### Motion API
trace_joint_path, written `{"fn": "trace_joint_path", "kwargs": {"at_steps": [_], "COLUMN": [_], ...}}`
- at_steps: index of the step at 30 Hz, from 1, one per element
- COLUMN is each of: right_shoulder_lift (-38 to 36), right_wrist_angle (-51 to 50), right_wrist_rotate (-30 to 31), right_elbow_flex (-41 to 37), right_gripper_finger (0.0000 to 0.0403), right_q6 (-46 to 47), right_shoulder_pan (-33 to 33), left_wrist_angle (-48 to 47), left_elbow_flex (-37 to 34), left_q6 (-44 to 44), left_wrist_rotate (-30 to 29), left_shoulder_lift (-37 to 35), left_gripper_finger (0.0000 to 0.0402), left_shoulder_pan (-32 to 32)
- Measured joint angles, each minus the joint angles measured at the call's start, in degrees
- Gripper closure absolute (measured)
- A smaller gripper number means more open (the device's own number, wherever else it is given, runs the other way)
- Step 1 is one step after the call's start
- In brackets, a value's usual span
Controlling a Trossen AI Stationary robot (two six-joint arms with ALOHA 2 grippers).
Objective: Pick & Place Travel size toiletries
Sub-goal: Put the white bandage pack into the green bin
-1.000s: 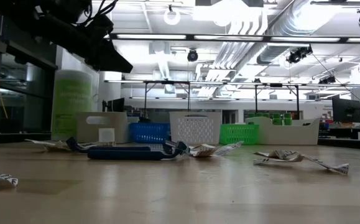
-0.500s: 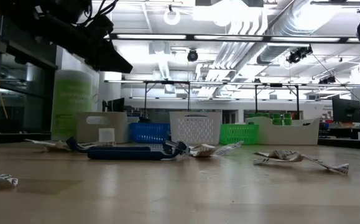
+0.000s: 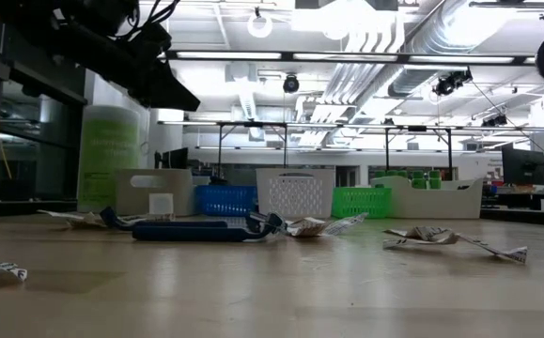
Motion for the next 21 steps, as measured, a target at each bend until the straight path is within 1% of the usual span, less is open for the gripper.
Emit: {"fn": "trace_joint_path", "kwargs": {"at_steps": [6, 9, 14, 17, 21], "right_shoulder_lift": [-0.1, -0.9, -2.8, -3.3, -3.4], "right_wrist_angle": [0.3, 0.3, -0.8, -2.5, -6.0], "right_wrist_rotate": [-1.4, -1.0, 1.1, 2.1, 5.3], "right_elbow_flex": [0.0, -0.1, 1.0, 2.7, 5.5], "right_gripper_finger": [0.0399, 0.0399, 0.0399, 0.0399, 0.0400], "right_q6": [0.1, 0.0, -0.1, -3.2, -9.0], "right_shoulder_pan": [-2.9, -5.0, -10.3, -14.2, -20.4], "left_wrist_angle": [0.0, 0.0, 0.0, 0.0, 0.0], "left_elbow_flex": [0.0, 0.0, 0.0, 0.0, 0.0], "left_q6": [0.0, 0.0, 0.0, 0.0, 0.3], "left_wrist_rotate": [0.0, 0.0, 0.0, 0.0, -0.1], "left_shoulder_lift": [0.0, 0.0, 0.0, 0.0, 0.0], "left_gripper_finger": [0.0217, 0.0217, 0.0217, 0.0217, 0.0217], "left_shoulder_pan": [0.0, 0.0, 0.0, 0.0, 0.0]}}
